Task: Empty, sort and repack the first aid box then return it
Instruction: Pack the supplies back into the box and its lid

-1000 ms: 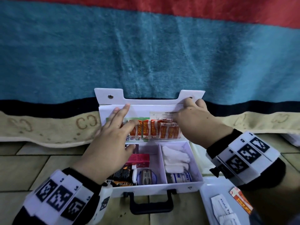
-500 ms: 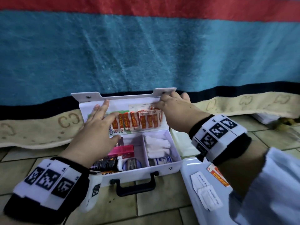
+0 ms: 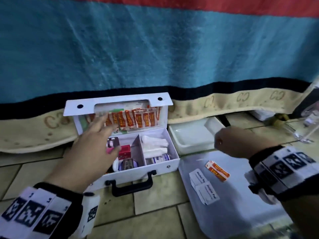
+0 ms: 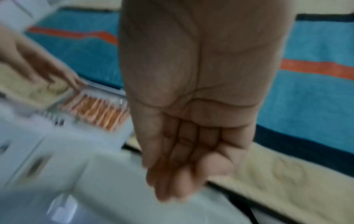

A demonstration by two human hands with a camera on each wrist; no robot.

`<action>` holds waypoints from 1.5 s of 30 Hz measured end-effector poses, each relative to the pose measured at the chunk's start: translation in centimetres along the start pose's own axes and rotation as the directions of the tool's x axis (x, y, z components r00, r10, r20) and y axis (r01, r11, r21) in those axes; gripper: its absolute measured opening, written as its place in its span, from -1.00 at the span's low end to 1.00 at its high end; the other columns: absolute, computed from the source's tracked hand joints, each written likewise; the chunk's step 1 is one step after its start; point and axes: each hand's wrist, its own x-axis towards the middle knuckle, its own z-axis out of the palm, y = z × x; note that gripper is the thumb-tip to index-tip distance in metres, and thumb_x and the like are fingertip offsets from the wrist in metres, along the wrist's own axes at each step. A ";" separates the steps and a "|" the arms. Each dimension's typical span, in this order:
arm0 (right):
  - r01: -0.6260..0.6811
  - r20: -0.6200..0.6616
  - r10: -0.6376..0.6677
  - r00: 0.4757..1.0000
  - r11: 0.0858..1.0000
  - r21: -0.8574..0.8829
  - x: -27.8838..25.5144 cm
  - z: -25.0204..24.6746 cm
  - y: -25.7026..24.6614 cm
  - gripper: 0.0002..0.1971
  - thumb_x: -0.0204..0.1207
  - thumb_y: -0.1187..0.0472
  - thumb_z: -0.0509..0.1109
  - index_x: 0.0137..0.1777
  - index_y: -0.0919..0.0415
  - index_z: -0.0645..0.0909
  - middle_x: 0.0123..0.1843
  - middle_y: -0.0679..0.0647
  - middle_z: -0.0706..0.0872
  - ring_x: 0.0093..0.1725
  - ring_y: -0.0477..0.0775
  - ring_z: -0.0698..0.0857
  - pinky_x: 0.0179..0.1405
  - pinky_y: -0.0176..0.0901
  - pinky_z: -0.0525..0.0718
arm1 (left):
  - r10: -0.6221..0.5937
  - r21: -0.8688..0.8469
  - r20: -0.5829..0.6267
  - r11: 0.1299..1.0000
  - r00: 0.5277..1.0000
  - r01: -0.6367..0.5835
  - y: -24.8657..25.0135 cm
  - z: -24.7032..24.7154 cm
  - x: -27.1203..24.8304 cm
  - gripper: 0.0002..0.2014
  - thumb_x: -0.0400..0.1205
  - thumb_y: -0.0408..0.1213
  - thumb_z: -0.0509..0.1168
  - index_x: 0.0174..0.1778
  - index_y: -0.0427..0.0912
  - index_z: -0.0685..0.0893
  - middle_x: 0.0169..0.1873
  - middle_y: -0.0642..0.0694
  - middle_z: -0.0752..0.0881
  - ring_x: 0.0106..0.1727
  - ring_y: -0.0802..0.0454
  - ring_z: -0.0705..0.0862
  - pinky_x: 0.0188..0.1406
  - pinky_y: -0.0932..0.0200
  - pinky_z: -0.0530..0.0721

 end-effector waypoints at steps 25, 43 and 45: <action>-0.123 0.151 0.058 0.987 0.876 0.466 0.9 3.5 1.5 -0.85 0.38 0.18 0.46 -0.33 0.25 0.71 -0.34 0.09 0.81 -0.34 0.03 0.74 -0.37 -0.23 0.68 | -0.095 0.027 0.154 0.995 0.983 0.092 0.1 2.3 -2.1 -0.82 0.51 -0.11 0.42 -0.41 0.14 0.63 -0.37 0.22 0.70 -0.24 0.30 0.61 -0.39 0.36 0.43; 0.433 -0.433 0.077 0.898 0.017 0.901 8.1 -6.5 -13.0 -0.80 0.52 0.47 0.36 -0.29 0.22 0.64 -0.16 0.32 0.74 -0.19 0.20 0.69 -0.05 0.18 0.73 | -0.024 0.070 0.087 0.997 0.996 0.017 0.0 3.3 -2.4 -0.83 0.56 -0.27 0.28 -0.26 0.11 0.48 -0.26 0.22 0.52 -0.09 0.24 0.55 -0.26 0.27 0.36; 0.476 -0.493 0.094 0.865 0.158 0.865 9.1 -6.6 -13.6 -0.79 0.49 0.42 0.41 -0.30 0.13 0.67 -0.22 0.24 0.78 -0.25 0.15 0.69 -0.12 0.13 0.73 | -0.034 0.055 0.107 0.998 0.994 0.028 -0.3 3.4 -2.1 -0.80 0.53 -0.29 0.29 -0.33 0.09 0.47 -0.29 0.23 0.56 -0.08 0.27 0.58 -0.26 0.29 0.37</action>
